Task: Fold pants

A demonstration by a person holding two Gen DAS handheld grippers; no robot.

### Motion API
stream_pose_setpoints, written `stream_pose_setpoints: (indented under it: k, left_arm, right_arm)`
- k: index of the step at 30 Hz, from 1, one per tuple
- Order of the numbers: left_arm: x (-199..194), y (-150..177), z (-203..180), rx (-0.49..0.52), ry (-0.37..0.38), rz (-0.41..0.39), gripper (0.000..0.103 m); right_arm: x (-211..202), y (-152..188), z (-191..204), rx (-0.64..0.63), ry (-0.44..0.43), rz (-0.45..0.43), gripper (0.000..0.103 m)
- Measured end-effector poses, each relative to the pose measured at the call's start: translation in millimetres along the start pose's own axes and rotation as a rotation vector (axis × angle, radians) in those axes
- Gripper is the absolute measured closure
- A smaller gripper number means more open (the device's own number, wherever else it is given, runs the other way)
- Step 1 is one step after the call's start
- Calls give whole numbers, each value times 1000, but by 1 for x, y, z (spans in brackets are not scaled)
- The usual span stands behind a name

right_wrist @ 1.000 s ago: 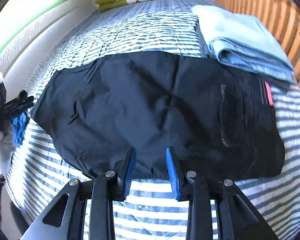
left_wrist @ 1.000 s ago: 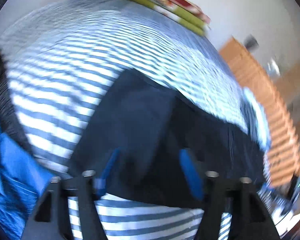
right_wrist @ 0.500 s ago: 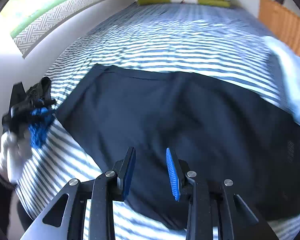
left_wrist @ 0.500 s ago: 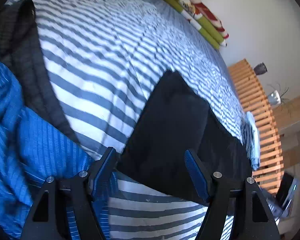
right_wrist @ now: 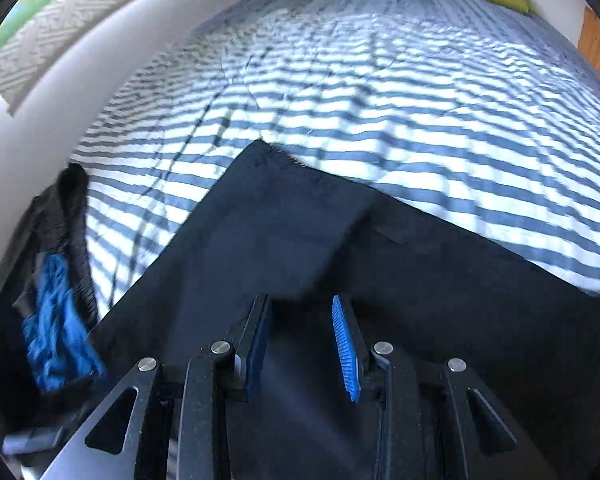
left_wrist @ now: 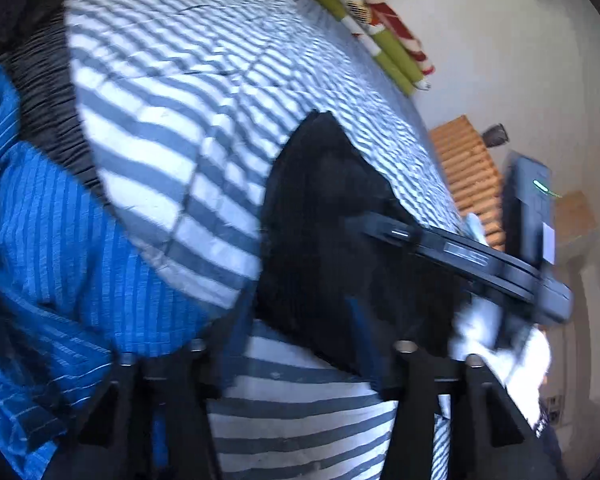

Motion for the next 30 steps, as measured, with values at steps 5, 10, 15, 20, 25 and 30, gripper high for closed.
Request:
stream_pose_setpoints:
  k: [5, 10, 15, 20, 25, 30]
  left_arm:
    - [7, -3, -14, 37, -33, -29, 35]
    - [4, 3, 1, 0, 35, -23, 54]
    - [0, 16, -3, 18, 41, 2, 45]
    - [3, 9, -11, 5, 34, -9, 33]
    - [-21, 23, -9, -23, 122, -6, 34]
    - [0, 23, -5, -91, 180, 48, 33]
  right_arm:
    - [11, -13, 22, -50, 35, 0, 72]
    - [-20, -7, 4, -29, 96, -79, 73]
    - [4, -2, -24, 32, 202, -25, 72]
    - [10, -5, 8, -19, 22, 11, 72]
    - [3, -2, 6, -7, 30, 25, 73]
    - [1, -1, -16, 48, -9, 24, 75]
Point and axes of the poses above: each gripper's, at about its wrist camera, not at the fingertips, and x roughly the way its jaws point, z to its left, y to its underside, the point moved 7 cm from there along x, roughly the way its jaws point, and after that the axes turned 15 degrees about z, right-handed, at the moved point
